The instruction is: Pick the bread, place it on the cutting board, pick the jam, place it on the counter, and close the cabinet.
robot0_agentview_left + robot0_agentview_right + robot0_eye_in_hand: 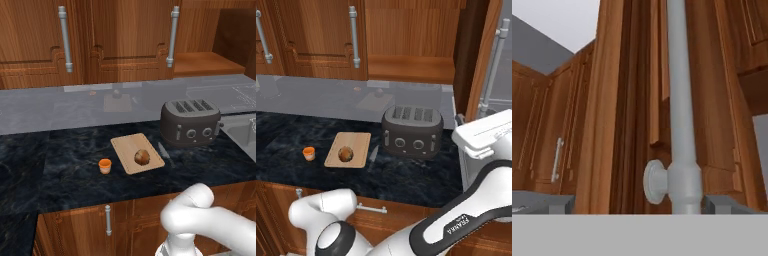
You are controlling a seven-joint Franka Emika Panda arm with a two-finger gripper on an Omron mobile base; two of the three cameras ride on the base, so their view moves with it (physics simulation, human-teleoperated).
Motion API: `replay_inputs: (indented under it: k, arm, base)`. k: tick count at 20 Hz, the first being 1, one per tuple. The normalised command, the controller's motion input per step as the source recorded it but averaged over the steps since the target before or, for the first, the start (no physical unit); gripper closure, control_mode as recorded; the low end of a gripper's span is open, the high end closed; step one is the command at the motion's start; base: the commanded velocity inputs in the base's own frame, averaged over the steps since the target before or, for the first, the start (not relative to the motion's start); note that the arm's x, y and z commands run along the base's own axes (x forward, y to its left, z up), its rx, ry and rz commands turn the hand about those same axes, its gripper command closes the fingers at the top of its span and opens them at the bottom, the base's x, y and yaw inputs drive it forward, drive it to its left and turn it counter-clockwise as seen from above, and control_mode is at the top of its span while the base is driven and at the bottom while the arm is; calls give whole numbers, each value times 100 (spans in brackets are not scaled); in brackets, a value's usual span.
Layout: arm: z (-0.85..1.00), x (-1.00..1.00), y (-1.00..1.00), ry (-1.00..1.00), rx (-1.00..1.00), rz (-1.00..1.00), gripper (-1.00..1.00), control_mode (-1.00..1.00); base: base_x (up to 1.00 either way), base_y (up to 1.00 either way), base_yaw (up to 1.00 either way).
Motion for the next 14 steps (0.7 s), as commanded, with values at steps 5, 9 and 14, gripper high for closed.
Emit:
replay_inputs:
  k: [5, 9, 14]
  arm:
    - [0, 0, 38, 0, -6, 27, -100, -100]
    - [0, 0, 53, 0, -5, 21, -100, -100]
    - [0, 0, 60, 0, -3, 15, -100, -100]
  base:
    - [0, 0, 0]
    - [0, 0, 0]
    - [0, 0, 0]
